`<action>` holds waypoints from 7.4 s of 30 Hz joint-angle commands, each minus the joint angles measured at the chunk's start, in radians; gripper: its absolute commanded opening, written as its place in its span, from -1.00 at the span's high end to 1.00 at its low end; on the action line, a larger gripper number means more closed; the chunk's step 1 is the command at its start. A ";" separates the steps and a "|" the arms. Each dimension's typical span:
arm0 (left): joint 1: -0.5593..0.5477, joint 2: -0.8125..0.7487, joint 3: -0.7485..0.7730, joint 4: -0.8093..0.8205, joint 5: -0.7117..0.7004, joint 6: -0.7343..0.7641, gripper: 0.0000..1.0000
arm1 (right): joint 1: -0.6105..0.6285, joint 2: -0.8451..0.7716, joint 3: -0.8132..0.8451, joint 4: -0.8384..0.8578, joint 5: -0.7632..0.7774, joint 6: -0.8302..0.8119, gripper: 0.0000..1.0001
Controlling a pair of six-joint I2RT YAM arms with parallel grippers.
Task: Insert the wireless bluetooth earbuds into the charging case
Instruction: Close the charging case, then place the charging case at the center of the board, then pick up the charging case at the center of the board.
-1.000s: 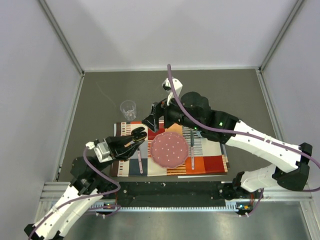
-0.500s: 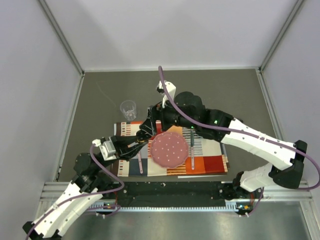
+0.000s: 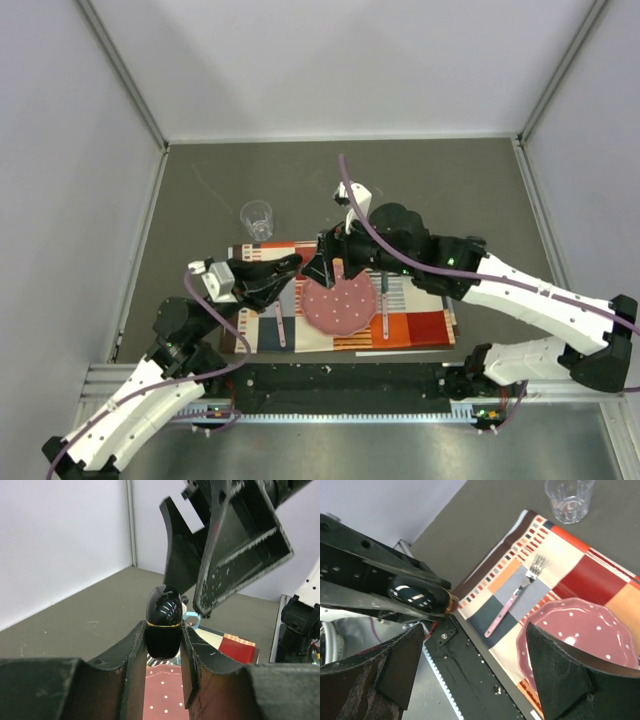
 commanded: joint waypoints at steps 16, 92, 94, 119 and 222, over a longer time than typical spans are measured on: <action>0.021 0.779 0.596 -0.254 0.016 -0.235 1.00 | -0.195 -0.432 -0.232 -0.100 0.405 0.191 -0.76; 0.271 1.834 1.208 -0.537 0.076 -0.441 0.05 | -0.225 -0.500 -0.168 -0.349 0.468 0.017 -0.82; 0.273 1.826 1.213 -0.551 0.074 -0.433 0.03 | -0.256 -0.478 -0.159 -0.380 0.463 0.019 -0.82; 0.282 1.417 1.061 -0.579 -0.027 -0.240 -0.15 | -1.061 -0.204 -0.220 -0.418 -0.058 0.363 -0.98; 0.285 0.187 0.363 -0.568 -0.234 -0.428 -0.97 | -1.328 -0.195 -0.338 0.168 -0.320 0.582 1.00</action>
